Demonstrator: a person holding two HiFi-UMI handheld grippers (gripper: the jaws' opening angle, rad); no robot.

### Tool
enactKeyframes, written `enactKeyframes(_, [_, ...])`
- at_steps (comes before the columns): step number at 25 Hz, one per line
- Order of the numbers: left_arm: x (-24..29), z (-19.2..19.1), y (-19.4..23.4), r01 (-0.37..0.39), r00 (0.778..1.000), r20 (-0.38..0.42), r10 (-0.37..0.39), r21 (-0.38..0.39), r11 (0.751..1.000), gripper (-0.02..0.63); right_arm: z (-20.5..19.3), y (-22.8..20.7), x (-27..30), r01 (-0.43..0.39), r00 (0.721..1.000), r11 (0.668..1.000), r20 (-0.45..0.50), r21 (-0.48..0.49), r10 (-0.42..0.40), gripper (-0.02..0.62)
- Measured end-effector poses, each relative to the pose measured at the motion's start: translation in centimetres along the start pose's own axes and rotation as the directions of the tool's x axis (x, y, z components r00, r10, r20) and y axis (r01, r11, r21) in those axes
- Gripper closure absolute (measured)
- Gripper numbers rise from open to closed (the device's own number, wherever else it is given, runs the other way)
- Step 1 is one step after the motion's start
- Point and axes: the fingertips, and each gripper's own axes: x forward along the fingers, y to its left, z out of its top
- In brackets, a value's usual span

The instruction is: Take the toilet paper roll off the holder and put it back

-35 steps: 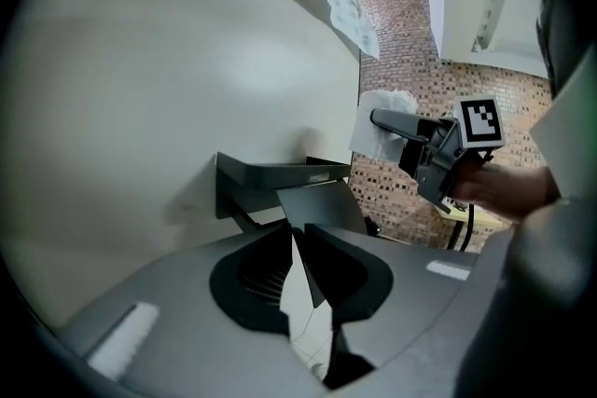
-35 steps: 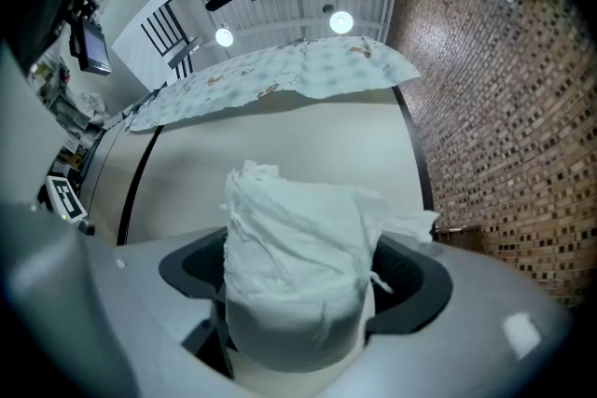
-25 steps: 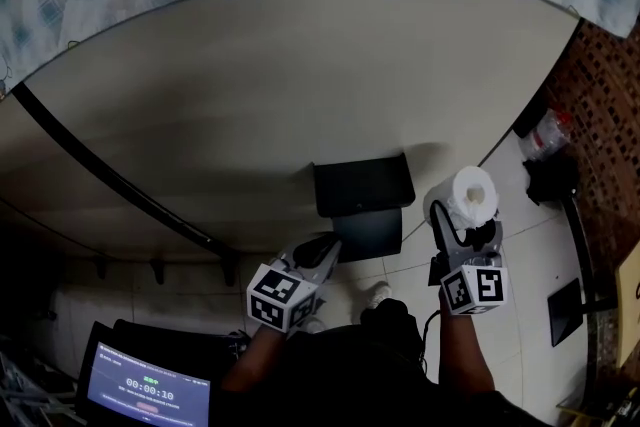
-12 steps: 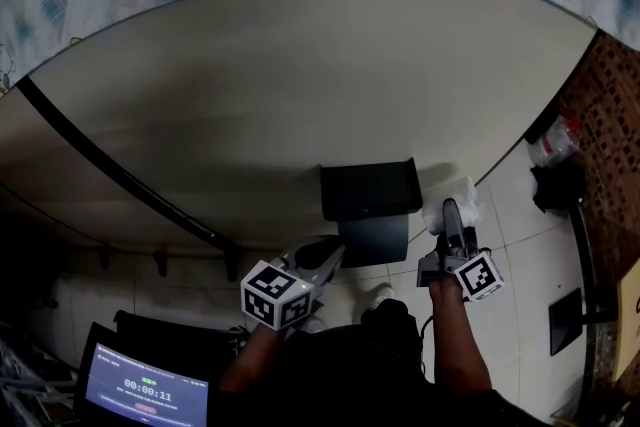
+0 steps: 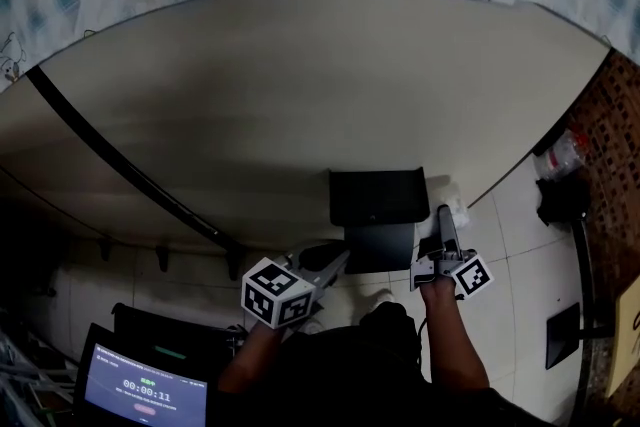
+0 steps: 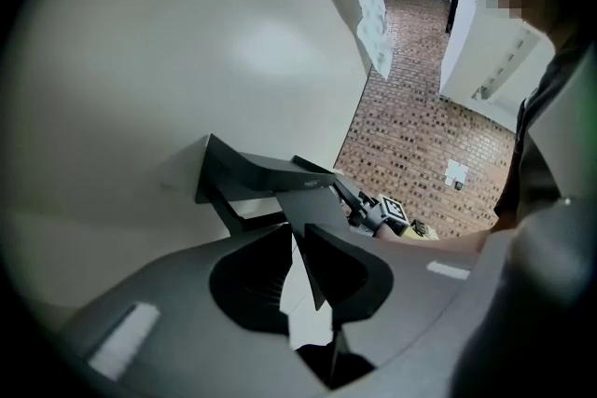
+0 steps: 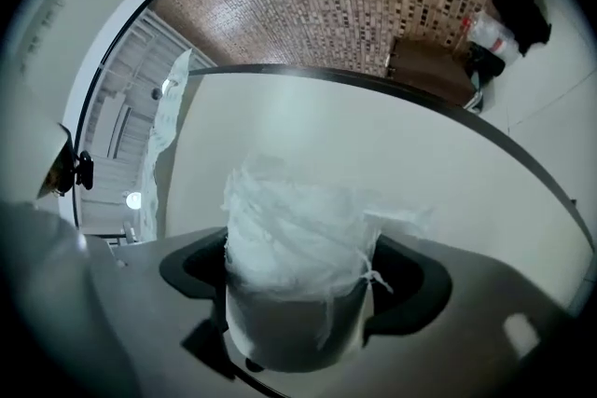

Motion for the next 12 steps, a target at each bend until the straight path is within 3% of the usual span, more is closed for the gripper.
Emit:
enactKeyframes(5, [0.1,-0.1,-0.1,0.005,1.0,-0.02,-0.004,0.021,1.0,0.543,-0.4,-0.6,0.2,-0.036,0.999,0.997,-0.006,0.062,0.036,0.158])
enactKeyframes(12, [0.1,-0.1,-0.2,0.006,0.999,-0.033,-0.005,0.05,0.999,0.54,-1.7,-0.5,1.1,-0.105,0.987,0.994,-0.12,0.01,0.106,0.158])
